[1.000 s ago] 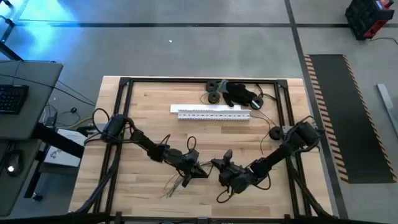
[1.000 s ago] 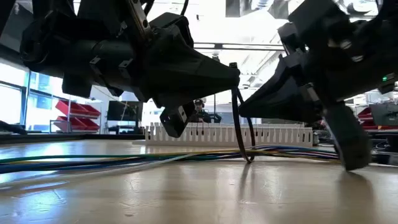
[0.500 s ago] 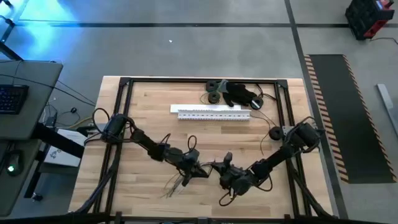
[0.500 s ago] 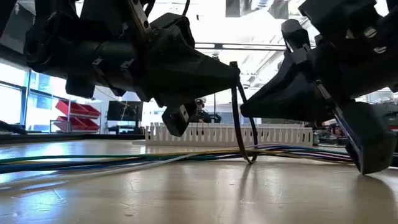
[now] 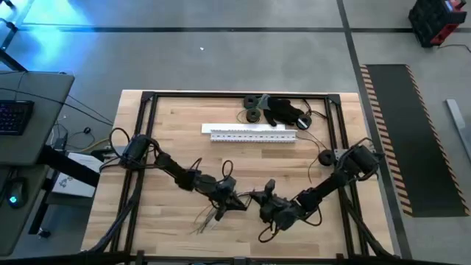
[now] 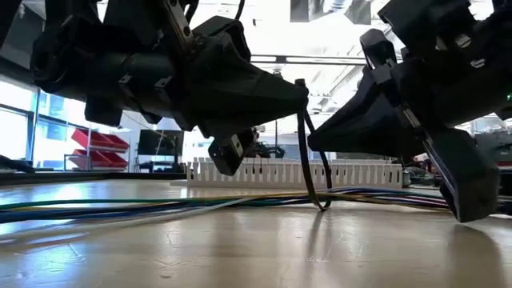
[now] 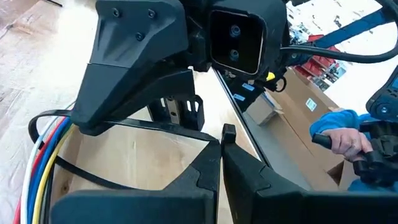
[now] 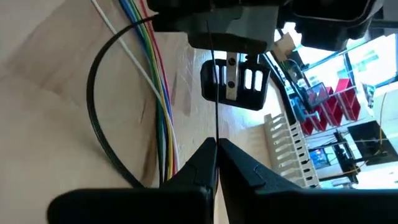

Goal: Ziptie cables
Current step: Wrap the cables together using a black zip tie

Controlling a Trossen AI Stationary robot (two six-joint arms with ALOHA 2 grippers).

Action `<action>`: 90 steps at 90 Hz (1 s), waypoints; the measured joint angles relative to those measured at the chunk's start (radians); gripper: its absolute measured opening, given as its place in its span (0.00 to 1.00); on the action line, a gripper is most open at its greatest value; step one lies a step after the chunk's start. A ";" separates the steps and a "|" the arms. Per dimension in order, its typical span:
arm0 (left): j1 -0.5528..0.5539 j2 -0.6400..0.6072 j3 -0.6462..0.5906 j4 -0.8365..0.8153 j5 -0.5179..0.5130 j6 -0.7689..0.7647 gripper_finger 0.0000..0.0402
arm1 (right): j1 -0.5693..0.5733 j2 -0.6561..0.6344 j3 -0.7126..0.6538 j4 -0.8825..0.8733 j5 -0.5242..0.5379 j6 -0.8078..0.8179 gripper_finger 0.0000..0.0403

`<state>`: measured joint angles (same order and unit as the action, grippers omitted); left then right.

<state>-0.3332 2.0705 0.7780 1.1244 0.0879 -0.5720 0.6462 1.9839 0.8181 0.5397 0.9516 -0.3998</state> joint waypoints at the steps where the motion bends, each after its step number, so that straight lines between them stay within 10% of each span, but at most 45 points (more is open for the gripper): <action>1: 0.000 0.000 0.000 0.000 0.000 0.000 0.00 | 0.000 0.000 0.000 0.001 0.000 0.000 0.00; 90: -0.002 -0.001 0.000 0.000 0.006 0.008 0.00 | 0.012 -0.002 0.002 -0.004 0.006 0.044 0.00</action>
<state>-0.3347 2.0697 0.7780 1.1240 0.0941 -0.5644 0.6585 1.9816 0.8200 0.5353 0.9576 -0.3561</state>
